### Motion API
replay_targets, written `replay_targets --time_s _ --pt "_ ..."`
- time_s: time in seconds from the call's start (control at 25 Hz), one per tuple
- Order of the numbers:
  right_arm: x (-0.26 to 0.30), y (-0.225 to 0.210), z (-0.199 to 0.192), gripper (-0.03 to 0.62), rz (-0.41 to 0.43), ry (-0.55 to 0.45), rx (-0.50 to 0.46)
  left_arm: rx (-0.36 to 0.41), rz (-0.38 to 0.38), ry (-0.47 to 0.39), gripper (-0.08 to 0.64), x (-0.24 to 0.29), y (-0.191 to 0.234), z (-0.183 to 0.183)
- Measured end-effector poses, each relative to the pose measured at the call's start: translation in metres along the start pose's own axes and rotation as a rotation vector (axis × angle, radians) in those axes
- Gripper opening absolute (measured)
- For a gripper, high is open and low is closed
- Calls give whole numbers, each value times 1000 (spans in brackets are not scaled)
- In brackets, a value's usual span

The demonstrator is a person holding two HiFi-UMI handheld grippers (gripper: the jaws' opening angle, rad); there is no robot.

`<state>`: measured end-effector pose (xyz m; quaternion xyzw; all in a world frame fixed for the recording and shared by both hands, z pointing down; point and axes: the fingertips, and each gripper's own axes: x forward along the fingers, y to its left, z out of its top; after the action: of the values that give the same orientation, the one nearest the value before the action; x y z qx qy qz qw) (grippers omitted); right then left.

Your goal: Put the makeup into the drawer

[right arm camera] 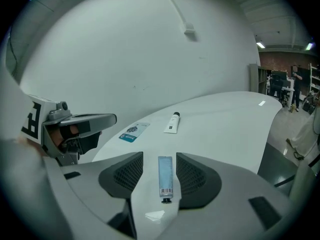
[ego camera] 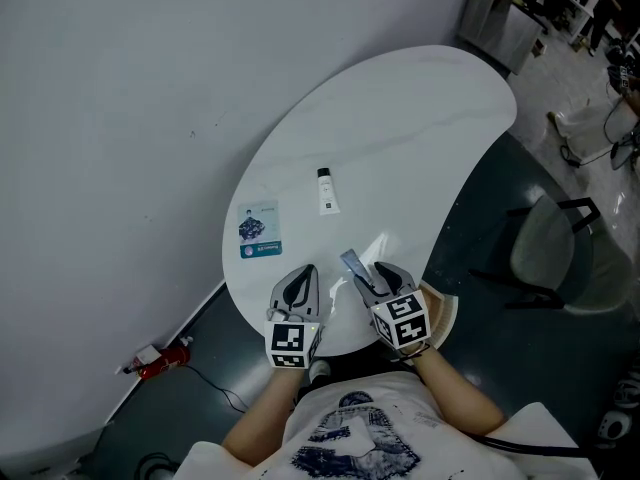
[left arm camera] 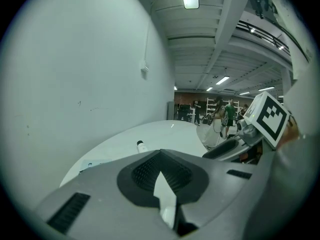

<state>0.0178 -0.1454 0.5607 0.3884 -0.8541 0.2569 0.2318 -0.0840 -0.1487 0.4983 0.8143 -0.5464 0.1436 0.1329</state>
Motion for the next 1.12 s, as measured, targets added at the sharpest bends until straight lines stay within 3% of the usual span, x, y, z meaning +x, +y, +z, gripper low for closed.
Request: replay_targets --time_s 0.24,1.12 --pt "14 1 -12 236 7 46 -13 -11 2 17 35 4 0 -7" --pt "50 -3 -60 236 -23 191 -67 -9 4 62 35 15 4 -26"
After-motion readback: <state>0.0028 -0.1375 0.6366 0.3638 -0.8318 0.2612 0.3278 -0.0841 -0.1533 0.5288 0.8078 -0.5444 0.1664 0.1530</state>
